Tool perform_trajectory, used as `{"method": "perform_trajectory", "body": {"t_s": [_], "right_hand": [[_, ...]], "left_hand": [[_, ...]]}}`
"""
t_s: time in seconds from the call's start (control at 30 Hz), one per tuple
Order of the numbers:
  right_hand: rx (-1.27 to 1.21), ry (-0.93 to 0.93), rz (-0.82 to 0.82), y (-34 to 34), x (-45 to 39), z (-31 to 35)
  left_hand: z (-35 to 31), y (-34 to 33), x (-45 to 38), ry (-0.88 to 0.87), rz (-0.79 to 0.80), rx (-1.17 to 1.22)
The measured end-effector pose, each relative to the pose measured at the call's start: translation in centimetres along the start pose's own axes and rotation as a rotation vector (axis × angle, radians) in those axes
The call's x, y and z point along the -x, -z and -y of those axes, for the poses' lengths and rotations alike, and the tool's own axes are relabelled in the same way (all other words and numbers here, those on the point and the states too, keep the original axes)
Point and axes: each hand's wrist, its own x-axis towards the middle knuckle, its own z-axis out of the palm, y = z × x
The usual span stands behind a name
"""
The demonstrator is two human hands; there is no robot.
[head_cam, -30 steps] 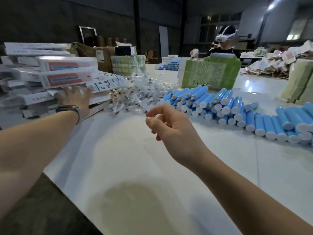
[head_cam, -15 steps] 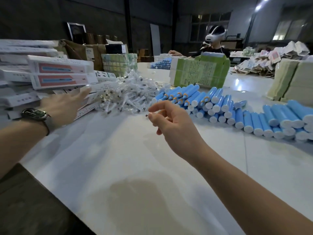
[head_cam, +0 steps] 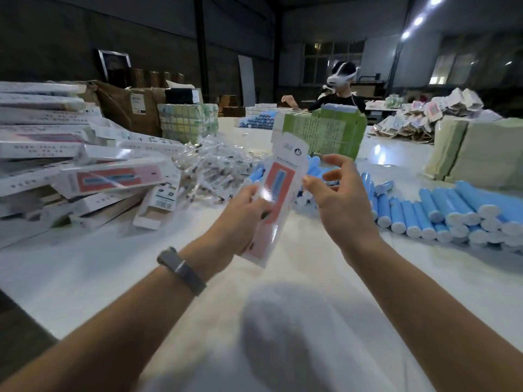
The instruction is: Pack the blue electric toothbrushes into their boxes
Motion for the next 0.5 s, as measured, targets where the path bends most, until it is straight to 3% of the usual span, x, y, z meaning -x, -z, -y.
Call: {"method": "perform_trajectory", "body": {"t_s": [0.07,0.23,0.5], "right_hand": [[0.01,-0.043,-0.064,0.9,-0.7,-0.1],[-0.083,-0.034,-0.043,1.3,-0.4,-0.2],[0.084,0.178,0.191,1.4,1.9,0.1]], "left_hand": [[-0.3,-3.5,-0.3,0.008,0.073,0.212],[0.0,-7.9,-0.2,-0.131,0.151,0.455],[2.5,-8.4,-0.3,-0.546,0.159,0.415]]}}
